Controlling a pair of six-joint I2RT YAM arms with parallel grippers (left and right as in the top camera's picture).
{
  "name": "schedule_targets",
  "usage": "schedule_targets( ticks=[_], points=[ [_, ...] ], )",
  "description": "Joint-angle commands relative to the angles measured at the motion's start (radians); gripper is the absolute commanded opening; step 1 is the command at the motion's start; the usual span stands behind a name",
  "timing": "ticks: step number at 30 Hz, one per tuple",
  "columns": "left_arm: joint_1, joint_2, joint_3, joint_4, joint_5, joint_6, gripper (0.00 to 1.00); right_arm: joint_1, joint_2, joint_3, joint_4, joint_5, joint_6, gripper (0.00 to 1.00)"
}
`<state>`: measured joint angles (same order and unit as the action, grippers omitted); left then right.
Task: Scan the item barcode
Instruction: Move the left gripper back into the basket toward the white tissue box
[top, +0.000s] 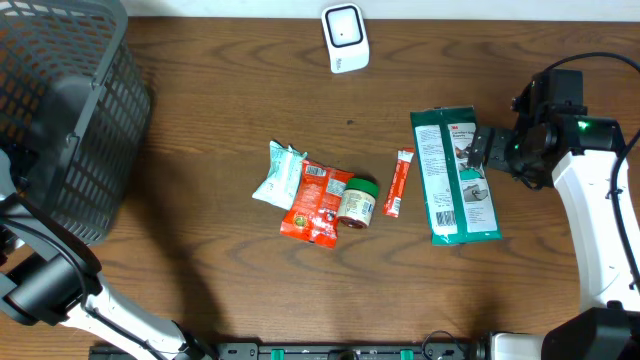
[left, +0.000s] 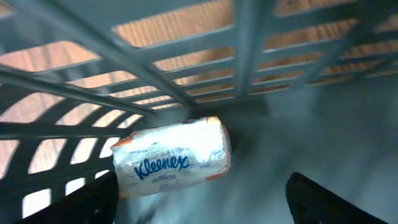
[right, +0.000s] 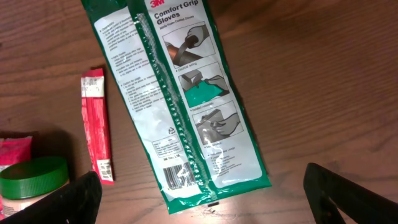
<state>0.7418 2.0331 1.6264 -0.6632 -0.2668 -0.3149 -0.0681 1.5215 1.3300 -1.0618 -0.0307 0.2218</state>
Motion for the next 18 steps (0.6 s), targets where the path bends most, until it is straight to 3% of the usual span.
schedule_targets(
  ticks=[1,13,14,18],
  points=[
    [0.008,0.003,-0.006,0.015,0.041,0.0,0.85,-0.002,0.003,-0.004,-0.001,-0.004,-0.013,0.99],
    [0.011,0.006,-0.008,0.038,0.039,0.0,0.87,-0.002,0.003,-0.004,-0.001,-0.004,-0.013,0.99],
    [0.011,0.006,-0.008,0.045,0.039,0.0,0.92,-0.002,0.003,-0.004,-0.001,-0.004,-0.013,0.99],
    [0.011,0.006,-0.008,0.076,0.039,0.0,0.95,-0.002,0.003,-0.004,-0.001,-0.004,-0.013,0.99]
  ],
)
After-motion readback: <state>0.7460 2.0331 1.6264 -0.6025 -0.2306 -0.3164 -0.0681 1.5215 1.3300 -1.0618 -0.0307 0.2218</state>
